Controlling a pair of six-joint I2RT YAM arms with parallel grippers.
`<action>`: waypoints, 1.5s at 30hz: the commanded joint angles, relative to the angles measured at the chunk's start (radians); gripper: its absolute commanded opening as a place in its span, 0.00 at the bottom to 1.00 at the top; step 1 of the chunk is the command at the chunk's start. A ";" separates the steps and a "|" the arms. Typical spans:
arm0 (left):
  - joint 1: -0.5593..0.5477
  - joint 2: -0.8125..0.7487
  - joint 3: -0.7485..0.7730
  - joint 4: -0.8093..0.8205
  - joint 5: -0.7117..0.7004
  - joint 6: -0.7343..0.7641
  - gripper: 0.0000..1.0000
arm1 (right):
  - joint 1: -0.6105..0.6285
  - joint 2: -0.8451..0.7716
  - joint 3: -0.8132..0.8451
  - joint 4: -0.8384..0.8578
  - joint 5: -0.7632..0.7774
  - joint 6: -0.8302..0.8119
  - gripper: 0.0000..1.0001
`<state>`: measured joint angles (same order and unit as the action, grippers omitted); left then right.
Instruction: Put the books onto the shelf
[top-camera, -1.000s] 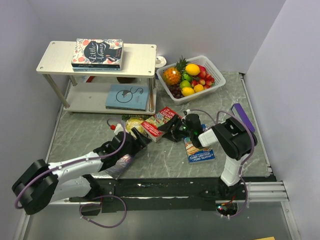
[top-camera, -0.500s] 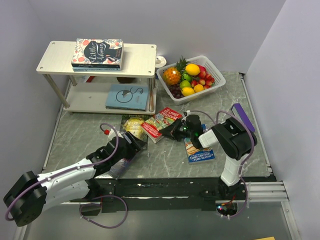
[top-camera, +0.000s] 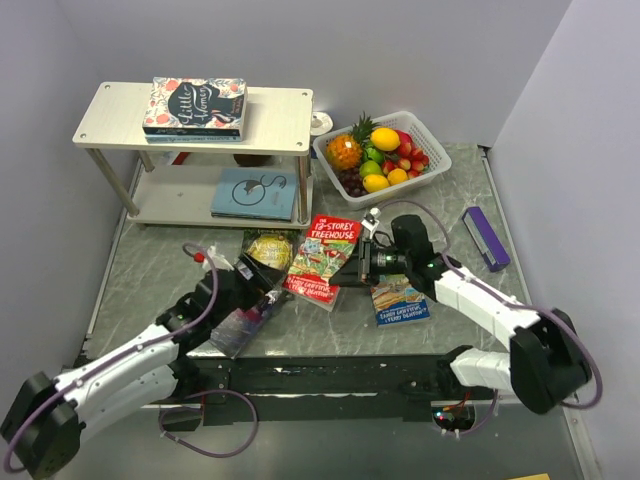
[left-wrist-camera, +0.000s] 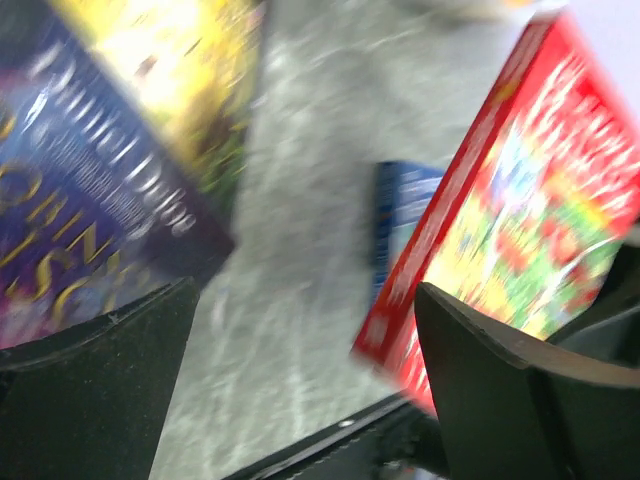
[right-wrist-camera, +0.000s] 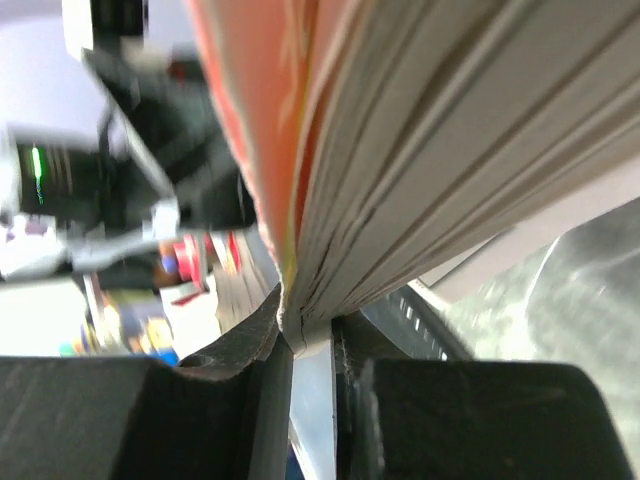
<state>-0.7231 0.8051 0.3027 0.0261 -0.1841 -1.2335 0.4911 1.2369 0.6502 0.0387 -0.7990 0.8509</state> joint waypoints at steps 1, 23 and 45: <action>0.114 -0.119 -0.002 0.139 0.162 0.069 0.97 | 0.013 -0.103 0.051 -0.200 -0.153 -0.145 0.00; 0.303 0.075 0.087 0.633 1.017 0.082 0.97 | 0.135 -0.176 0.327 -0.531 -0.269 -0.351 0.00; 0.291 -0.041 0.348 0.473 0.901 0.111 0.01 | 0.168 -0.183 0.677 -0.752 0.274 -0.422 0.68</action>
<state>-0.4240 0.8413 0.5426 0.5816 0.8917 -1.1801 0.6567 1.1217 1.1912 -0.7177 -0.8639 0.4137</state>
